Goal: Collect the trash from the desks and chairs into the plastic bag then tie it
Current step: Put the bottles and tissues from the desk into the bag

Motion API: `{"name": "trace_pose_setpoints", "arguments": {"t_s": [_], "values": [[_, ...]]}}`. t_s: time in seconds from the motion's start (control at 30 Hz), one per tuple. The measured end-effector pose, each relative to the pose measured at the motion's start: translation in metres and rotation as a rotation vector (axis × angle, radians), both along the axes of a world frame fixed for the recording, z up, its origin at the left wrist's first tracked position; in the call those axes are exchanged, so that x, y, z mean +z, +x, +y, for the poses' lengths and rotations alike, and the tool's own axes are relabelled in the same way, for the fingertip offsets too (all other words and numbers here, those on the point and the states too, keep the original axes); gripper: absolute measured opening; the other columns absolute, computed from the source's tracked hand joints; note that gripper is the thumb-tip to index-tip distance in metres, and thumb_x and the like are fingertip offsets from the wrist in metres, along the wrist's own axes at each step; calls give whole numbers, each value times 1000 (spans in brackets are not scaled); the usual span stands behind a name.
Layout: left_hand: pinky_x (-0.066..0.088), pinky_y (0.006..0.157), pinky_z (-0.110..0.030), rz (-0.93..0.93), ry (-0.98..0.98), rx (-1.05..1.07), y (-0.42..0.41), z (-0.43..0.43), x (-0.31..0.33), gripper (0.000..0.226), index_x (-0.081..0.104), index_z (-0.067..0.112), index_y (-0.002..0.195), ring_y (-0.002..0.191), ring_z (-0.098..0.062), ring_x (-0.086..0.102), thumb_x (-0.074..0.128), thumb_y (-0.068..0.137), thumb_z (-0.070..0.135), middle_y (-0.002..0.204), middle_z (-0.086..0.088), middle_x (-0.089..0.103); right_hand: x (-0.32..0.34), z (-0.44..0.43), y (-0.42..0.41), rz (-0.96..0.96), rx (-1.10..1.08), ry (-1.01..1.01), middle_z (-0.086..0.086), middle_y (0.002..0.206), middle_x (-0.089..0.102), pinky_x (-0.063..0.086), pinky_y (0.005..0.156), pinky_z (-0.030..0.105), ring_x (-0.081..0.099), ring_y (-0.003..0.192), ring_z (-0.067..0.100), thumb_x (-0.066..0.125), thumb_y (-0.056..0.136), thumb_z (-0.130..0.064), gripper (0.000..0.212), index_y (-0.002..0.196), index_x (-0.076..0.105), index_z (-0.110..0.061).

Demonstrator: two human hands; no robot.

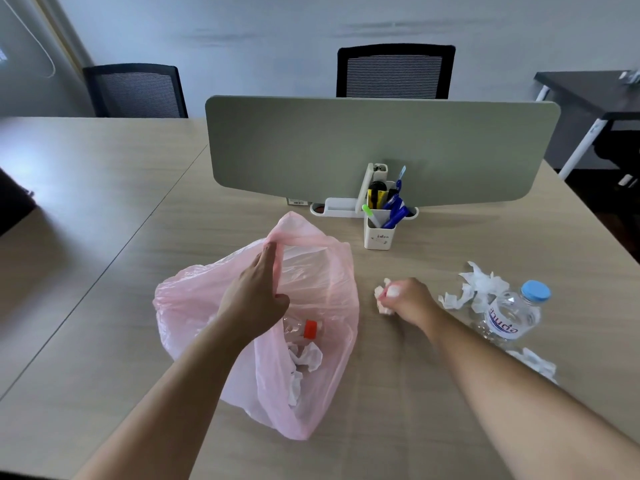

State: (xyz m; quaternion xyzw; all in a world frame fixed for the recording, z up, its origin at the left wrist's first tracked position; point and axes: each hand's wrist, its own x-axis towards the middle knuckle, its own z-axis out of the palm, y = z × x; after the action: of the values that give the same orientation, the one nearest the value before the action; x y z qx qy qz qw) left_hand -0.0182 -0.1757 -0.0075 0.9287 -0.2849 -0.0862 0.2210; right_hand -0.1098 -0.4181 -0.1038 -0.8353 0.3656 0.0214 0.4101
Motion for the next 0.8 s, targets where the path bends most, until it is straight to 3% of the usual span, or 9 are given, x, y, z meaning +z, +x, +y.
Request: {"name": "trace_pose_setpoints", "arguments": {"t_s": [0.13,0.23,0.3,0.37,0.4,0.5,0.57,0.67,0.8], "values": [[42,92,-32,7,-38,-10,-7,2,6,96,5,19,153,132,-29,39,56,73,4,154,-3,30,37,10,10,-303,-266,407,6,71,57,43,60,28,51,62,17,58,83,-6,5,81,59,-11],[42,95,-33,-11,-60,-4,-13,11,14,96,5,18,152,132,-28,39,57,72,4,153,-5,32,64,50,26,-383,-100,571,7,82,56,46,63,26,53,71,17,61,84,-4,8,81,60,-11],[40,98,-33,-18,-66,-2,-18,17,17,95,5,17,152,133,-28,38,57,74,4,153,-5,32,71,84,32,-291,167,673,1,104,56,50,76,26,58,94,17,69,85,-20,23,106,63,-15],[39,99,-32,-24,-72,3,-21,25,22,94,4,16,152,133,-28,38,56,75,5,152,-6,32,68,109,32,-147,382,570,-7,126,52,48,88,26,53,115,14,69,82,-42,51,129,56,-27],[39,98,-33,-29,-83,10,-23,30,26,94,5,16,152,130,-29,39,57,75,4,151,-6,34,62,116,31,-160,389,446,-9,127,54,45,90,24,53,114,12,68,83,-42,47,127,59,-27],[39,90,-30,-39,-123,50,-25,44,35,95,7,17,152,126,-28,42,58,74,2,148,-5,37,47,113,19,-343,19,-47,0,114,63,44,85,26,58,102,20,61,87,-24,23,107,69,-18],[34,87,-25,-47,-121,89,-26,54,40,93,7,16,152,128,-27,41,58,75,3,150,-4,35,31,108,8,-289,-210,-192,9,125,54,42,91,33,52,114,29,64,82,-21,38,119,58,-14],[27,83,-18,-72,-95,124,-30,65,45,91,8,15,152,128,-24,41,58,77,5,150,-3,34,7,111,-10,-130,-322,23,18,132,50,45,93,39,52,118,36,72,79,-23,70,137,36,-9],[21,78,-14,-96,-93,133,-33,77,52,85,12,16,151,128,-23,40,57,79,8,148,-2,37,-12,131,-18,-175,-272,268,10,114,62,46,77,29,62,104,30,74,77,-27,61,127,43,-12]]}}
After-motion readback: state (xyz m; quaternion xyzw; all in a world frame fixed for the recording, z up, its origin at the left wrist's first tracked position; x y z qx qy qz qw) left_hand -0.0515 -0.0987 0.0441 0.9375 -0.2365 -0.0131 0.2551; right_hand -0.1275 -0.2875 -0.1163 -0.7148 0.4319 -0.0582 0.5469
